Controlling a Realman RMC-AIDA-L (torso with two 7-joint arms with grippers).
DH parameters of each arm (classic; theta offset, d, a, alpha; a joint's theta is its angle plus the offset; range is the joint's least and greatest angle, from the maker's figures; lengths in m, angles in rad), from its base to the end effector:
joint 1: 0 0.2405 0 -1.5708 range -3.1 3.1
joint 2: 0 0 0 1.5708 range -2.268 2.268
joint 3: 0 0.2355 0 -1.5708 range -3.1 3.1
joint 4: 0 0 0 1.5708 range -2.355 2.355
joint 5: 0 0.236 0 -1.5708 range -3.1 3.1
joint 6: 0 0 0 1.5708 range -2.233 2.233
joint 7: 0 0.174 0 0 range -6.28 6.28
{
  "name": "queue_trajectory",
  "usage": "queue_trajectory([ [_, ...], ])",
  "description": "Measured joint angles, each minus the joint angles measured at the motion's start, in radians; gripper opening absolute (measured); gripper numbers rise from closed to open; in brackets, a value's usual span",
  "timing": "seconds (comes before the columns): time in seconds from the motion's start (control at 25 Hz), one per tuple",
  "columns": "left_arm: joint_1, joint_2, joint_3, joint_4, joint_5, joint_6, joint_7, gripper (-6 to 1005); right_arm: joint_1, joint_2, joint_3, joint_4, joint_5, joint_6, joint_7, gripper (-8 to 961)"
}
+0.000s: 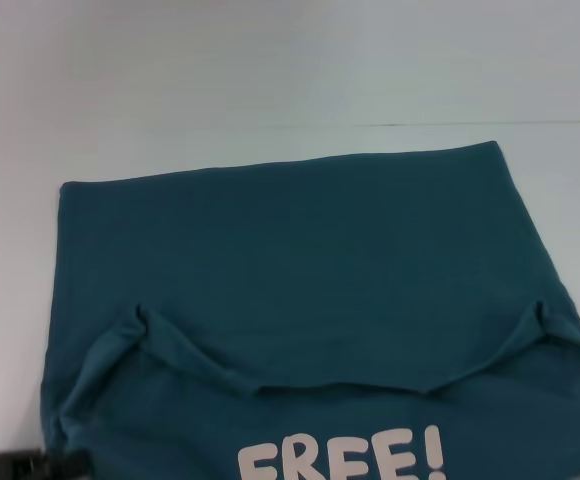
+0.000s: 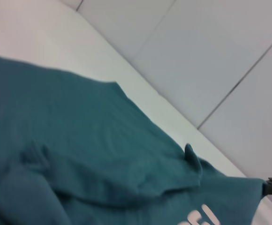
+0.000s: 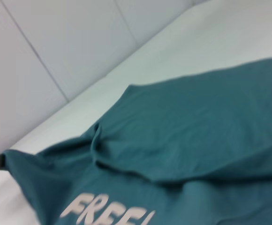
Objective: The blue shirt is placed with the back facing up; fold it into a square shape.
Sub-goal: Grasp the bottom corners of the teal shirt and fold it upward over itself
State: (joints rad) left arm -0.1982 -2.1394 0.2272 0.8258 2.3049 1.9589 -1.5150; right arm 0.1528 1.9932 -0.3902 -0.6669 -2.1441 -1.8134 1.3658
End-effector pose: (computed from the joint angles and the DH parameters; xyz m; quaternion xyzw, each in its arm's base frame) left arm -0.3426 0.1996 0.0288 -0.8483 -0.4313 -0.2830 0.1194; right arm 0.3743 0.2090 0.0495 -0.8721 0.3822 0.2476 0.1789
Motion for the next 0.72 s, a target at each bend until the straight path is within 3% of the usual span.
queue_trajectory([
  [0.28,-0.120,0.042,-0.075,-0.041,-0.008,-0.061,-0.039,49,0.101,0.005,0.071,0.007,0.003,0.072,0.005,46],
  [0.52,-0.264,0.091,-0.125,-0.140,-0.009,-0.252,-0.072,52,0.212,-0.001,0.104,0.025,0.006,0.200,0.047,47],
  [0.72,-0.353,0.101,-0.122,-0.188,-0.009,-0.404,-0.082,54,0.308,-0.012,0.097,0.060,0.005,0.352,0.084,47],
])
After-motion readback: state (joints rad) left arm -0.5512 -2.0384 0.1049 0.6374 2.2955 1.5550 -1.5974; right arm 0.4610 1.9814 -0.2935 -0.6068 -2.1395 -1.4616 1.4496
